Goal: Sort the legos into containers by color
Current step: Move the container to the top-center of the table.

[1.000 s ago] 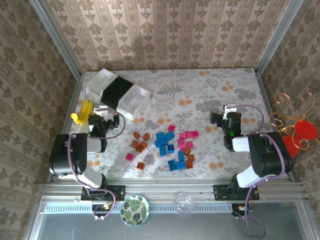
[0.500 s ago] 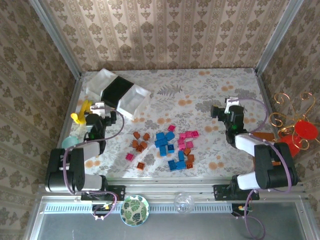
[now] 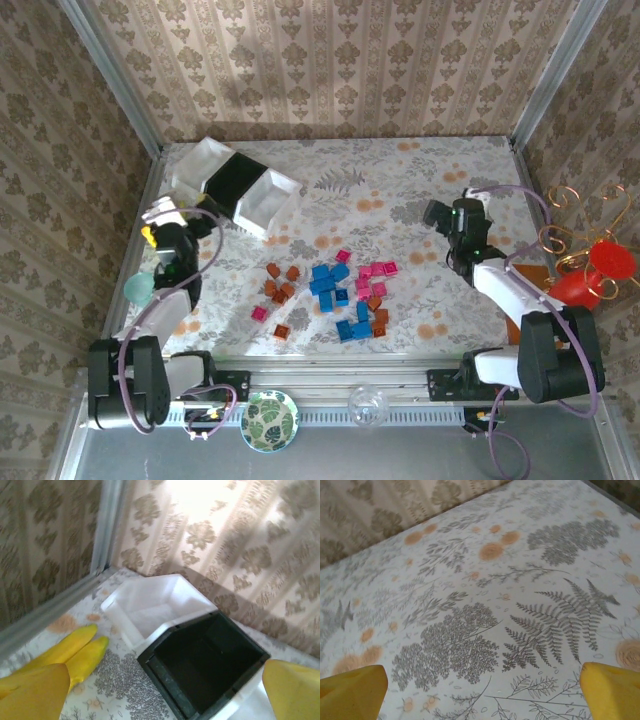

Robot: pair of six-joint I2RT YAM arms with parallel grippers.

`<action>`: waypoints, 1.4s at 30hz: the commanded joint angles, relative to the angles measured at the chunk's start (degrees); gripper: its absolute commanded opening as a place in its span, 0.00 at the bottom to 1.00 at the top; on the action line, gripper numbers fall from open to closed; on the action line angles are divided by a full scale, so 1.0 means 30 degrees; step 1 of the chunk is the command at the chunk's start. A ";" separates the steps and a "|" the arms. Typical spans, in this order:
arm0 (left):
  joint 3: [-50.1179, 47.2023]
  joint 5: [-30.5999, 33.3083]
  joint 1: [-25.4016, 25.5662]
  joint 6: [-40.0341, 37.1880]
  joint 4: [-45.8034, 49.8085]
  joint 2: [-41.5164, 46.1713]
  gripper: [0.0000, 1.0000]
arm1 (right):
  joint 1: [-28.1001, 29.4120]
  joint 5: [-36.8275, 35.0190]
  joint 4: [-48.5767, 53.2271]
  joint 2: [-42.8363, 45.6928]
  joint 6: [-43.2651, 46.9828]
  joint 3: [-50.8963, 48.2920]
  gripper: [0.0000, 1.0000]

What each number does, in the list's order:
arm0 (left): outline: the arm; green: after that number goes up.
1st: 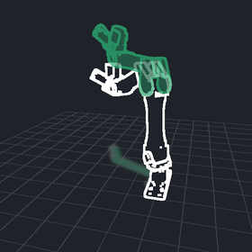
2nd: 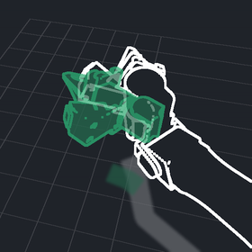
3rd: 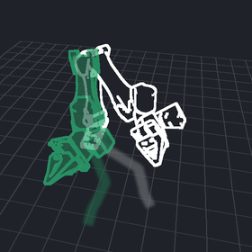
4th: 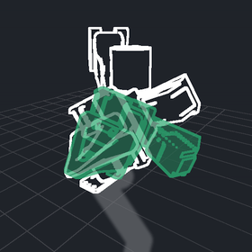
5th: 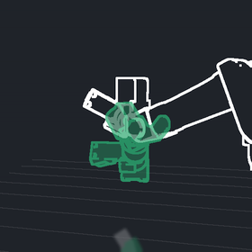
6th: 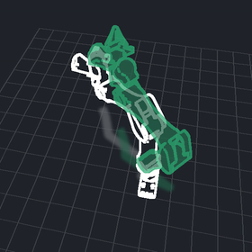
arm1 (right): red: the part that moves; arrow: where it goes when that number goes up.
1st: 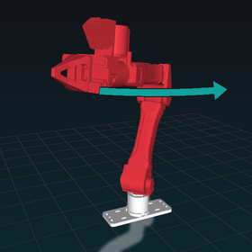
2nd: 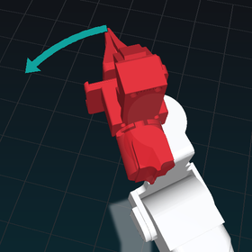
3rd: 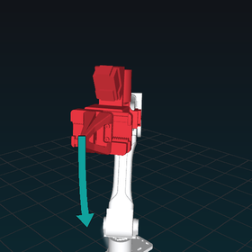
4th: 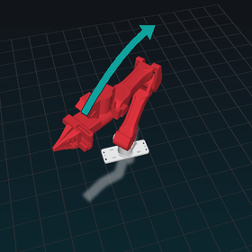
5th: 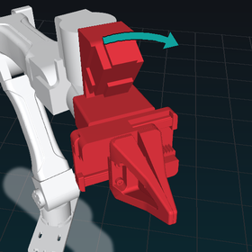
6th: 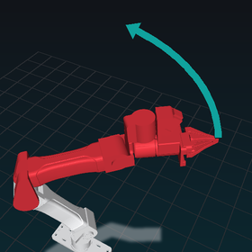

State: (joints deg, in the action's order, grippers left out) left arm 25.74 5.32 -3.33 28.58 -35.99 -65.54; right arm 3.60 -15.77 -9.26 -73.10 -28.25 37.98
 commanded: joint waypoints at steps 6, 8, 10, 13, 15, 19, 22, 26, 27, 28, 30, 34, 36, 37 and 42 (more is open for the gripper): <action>0.0159 -0.7825 -0.1456 0.7898 -0.5110 -0.2902 1.00 | -0.0444 0.4043 0.3040 -0.1259 -0.2858 0.1167 0.99; 0.1363 -0.8563 -0.1106 0.7169 -0.2677 -0.2968 1.00 | -0.0354 0.4630 0.4126 -0.1570 -0.2307 0.1851 0.99; 0.2633 -0.9133 -0.0285 0.5457 -0.0411 -0.3134 1.00 | -0.0207 0.4844 0.4461 -0.1548 -0.2077 0.1947 1.00; 0.4621 -0.9102 0.1160 0.2363 0.3389 -0.3646 1.00 | 0.0013 0.4895 0.4251 -0.1208 -0.1987 0.1546 1.00; 0.6135 -0.8534 0.2138 0.1065 0.5516 -0.4517 1.00 | 0.0087 0.4960 0.4206 -0.1068 -0.1930 0.1375 1.00; 0.9872 -0.7584 0.3048 -0.0836 0.9986 -0.6935 0.98 | 0.0178 0.4883 0.5021 -0.1234 -0.1506 0.1705 1.00; 1.4344 -0.6804 0.3213 -0.2641 1.5836 -0.9681 0.87 | 0.0208 0.4890 0.5341 -0.1165 -0.1255 0.1728 1.00; 1.8612 -0.5221 0.3545 -0.4607 2.0998 -1.2781 0.79 | 0.0237 0.5108 0.5398 -0.0905 -0.1116 0.1579 1.00; 1.9062 -0.4740 0.3707 -0.5012 2.1386 -1.3222 0.78 | 0.0237 0.5166 0.5388 -0.0898 -0.1058 0.1579 1.00; 1.9399 -0.4317 0.3898 -0.5391 2.1602 -1.3494 0.78 | 0.0252 0.5229 0.5425 -0.0868 -0.1014 0.1601 1.00; 2.0002 -0.3457 0.4358 -0.6142 2.1777 -1.4177 0.77 | 0.0266 0.5314 0.5543 -0.0851 -0.0955 0.1666 1.00; 2.1009 -0.2517 0.4924 -0.6741 2.2074 -1.5474 0.74 | 0.0266 0.5403 0.5733 -0.0706 -0.0812 0.1748 1.00; 2.1329 -0.2093 0.5106 -0.6829 2.2124 -1.5989 0.73 | 0.0266 0.5419 0.5874 -0.0585 -0.0704 0.1785 1.00; 2.1509 -0.2021 0.5160 -0.6892 2.2161 -1.6223 0.72 | 0.0266 0.5385 0.5918 -0.0566 -0.0691 0.1812 1.00; 2.2828 -0.2297 0.5585 -0.7056 2.3069 -1.7822 0.63 | 0.0266 0.5522 0.5934 -0.0368 -0.0664 0.1814 1.00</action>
State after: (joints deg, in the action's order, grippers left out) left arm 92.29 -1.50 12.62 9.04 28.73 -116.42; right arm 4.03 -0.34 6.76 -75.68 -31.24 41.95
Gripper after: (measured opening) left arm 0.648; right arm 0.999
